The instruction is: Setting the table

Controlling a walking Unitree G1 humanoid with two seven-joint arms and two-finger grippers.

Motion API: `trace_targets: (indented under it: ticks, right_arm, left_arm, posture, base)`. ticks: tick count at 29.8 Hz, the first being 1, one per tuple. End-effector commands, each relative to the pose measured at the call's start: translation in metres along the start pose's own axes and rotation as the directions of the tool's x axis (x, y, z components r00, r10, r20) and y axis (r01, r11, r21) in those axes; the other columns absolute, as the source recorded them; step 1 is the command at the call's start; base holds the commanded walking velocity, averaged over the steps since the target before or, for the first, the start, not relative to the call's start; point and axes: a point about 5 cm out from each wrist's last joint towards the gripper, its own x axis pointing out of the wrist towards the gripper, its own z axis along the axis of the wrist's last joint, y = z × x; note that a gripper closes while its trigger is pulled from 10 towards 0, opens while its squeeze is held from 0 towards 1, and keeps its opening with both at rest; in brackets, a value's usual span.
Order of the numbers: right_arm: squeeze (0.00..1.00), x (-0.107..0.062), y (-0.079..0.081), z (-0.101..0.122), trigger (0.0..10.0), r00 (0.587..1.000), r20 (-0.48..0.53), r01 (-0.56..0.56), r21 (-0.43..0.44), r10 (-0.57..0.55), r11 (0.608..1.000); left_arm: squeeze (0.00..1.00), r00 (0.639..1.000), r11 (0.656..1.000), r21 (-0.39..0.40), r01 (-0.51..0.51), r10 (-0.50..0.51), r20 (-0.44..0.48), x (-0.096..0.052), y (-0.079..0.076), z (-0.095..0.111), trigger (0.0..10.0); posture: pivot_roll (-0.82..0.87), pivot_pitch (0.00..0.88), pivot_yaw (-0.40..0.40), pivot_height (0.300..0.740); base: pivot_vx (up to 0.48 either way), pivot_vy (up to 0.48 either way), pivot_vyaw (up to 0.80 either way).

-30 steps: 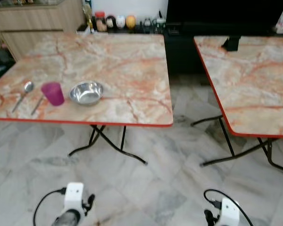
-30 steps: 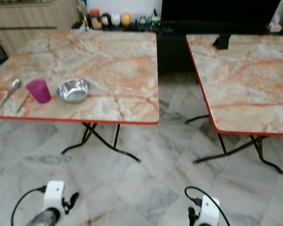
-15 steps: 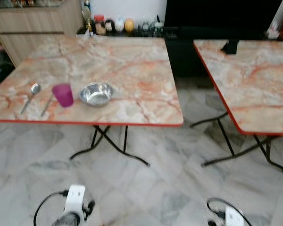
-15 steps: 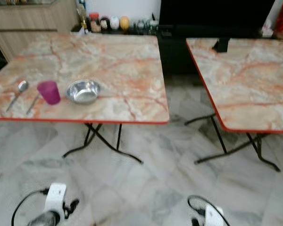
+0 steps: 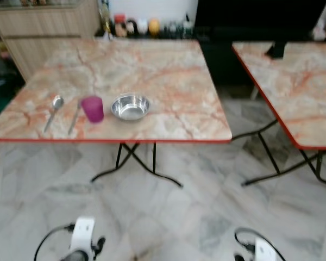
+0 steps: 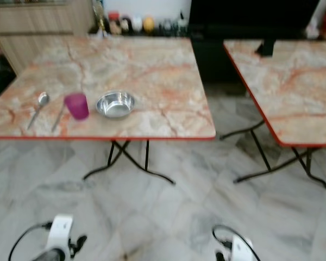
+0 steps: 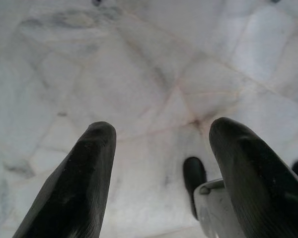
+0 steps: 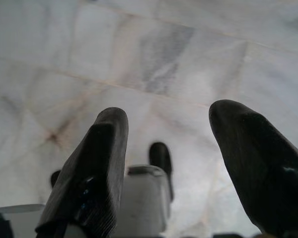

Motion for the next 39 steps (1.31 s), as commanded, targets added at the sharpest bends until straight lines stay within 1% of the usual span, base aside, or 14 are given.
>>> trace_targets:
  ticks: [1, 12, 17, 39]
  right_arm:
    - [0.0, -0.0013, -0.0062, -0.002, 10.0, 1.0, -0.007, 0.019, 0.005, -0.019, 1.0]
    - [0.0, -0.0009, -0.0055, -0.0012, 10.0, 1.0, -0.005, 0.016, 0.008, -0.016, 1.0]
    - [0.0, -0.0019, -0.0057, -0.0046, 10.0, 1.0, -0.012, 0.018, 0.01, -0.018, 1.0]
    - [0.0, -0.002, -0.0046, -0.0058, 10.0, 1.0, -0.015, 0.014, 0.008, -0.014, 1.0]
  left_arm:
    - [0.0, 1.0, 1.0, -0.016, 0.001, -0.002, -0.025, -0.0007, -0.0041, -0.0058, 10.0]
    - [0.0, 0.999, 1.0, -0.024, -0.007, 0.006, -0.046, -0.0018, -0.0041, -0.0107, 10.0]
    - [0.0, 0.999, 1.0, -0.025, -0.011, 0.009, -0.048, -0.0023, -0.0025, -0.0117, 10.0]
    - [0.0, 0.999, 1.0, -0.027, -0.013, 0.012, -0.038, -0.0022, 0.0003, -0.0098, 10.0]
  posture:
    - [0.0, 0.038, -0.007, 0.74]
    - [0.0, 0.046, -0.007, 0.74]
    - [0.0, 0.052, -0.005, 0.74]
    - [0.0, 0.065, -0.004, 0.74]
  base:
    - [0.0, 0.266, 0.0]
    - [0.0, 0.263, 0.0]
    - [0.0, 0.264, 0.0]
    - [0.0, 0.265, 0.0]
